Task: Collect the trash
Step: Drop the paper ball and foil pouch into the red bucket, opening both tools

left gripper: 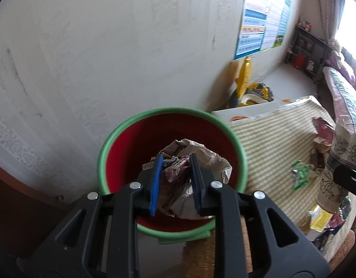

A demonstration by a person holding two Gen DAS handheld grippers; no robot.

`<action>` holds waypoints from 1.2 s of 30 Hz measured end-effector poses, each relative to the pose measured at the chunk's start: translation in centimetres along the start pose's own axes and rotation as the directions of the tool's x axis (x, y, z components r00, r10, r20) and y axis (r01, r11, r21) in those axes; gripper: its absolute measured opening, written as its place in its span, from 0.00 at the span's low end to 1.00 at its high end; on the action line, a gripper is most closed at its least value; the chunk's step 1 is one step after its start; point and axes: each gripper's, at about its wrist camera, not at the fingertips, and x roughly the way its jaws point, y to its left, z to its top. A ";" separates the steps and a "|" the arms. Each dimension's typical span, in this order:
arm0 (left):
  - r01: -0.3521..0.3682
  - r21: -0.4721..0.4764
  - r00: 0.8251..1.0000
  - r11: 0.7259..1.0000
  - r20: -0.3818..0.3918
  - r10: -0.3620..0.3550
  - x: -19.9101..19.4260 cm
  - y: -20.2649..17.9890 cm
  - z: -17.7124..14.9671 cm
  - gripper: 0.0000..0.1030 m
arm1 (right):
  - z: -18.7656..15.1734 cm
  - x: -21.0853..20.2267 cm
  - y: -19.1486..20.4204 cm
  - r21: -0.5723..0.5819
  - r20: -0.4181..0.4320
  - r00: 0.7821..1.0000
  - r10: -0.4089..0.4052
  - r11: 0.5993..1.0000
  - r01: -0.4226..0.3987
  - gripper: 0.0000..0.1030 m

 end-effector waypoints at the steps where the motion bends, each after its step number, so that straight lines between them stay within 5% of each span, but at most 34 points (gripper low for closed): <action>1: -0.007 -0.004 1.000 1.000 -0.005 0.007 0.3 0.3 -0.1 0.22 | 0.2 0.5 0.3 -0.005 -0.005 1.000 0.011 1.000 -0.011 0.28; 16: -0.063 -0.059 0.995 0.996 -0.078 0.058 3.6 4.0 -1.2 0.24 | 3.4 7.6 3.3 -0.014 -0.112 0.982 0.152 0.988 -0.155 0.30; 18: -0.054 -0.068 0.996 0.996 -0.081 0.048 3.9 4.2 -1.1 0.33 | 3.6 8.2 3.8 -0.020 -0.122 0.978 0.168 0.985 -0.172 0.31; 20: -0.060 -0.074 0.995 0.996 -0.078 0.054 4.1 4.5 -1.0 0.49 | 3.8 8.8 4.1 -0.021 -0.122 0.976 0.179 0.983 -0.183 0.45; 21: -0.063 -0.078 0.996 0.995 -0.075 0.057 4.1 4.7 -1.0 0.50 | 3.8 8.8 4.2 -0.021 -0.117 0.977 0.177 0.983 -0.180 0.54; 29: -0.058 -0.087 0.996 0.995 -0.078 0.051 3.9 5.0 -1.3 0.57 | 2.8 6.7 2.3 0.025 -0.100 0.983 0.155 0.988 -0.153 0.60; 36: -0.009 -0.068 0.998 0.998 -0.055 0.005 2.2 3.2 -0.7 0.57 | 1.0 1.0 -3.2 0.064 -0.026 0.999 0.031 0.998 -0.029 0.63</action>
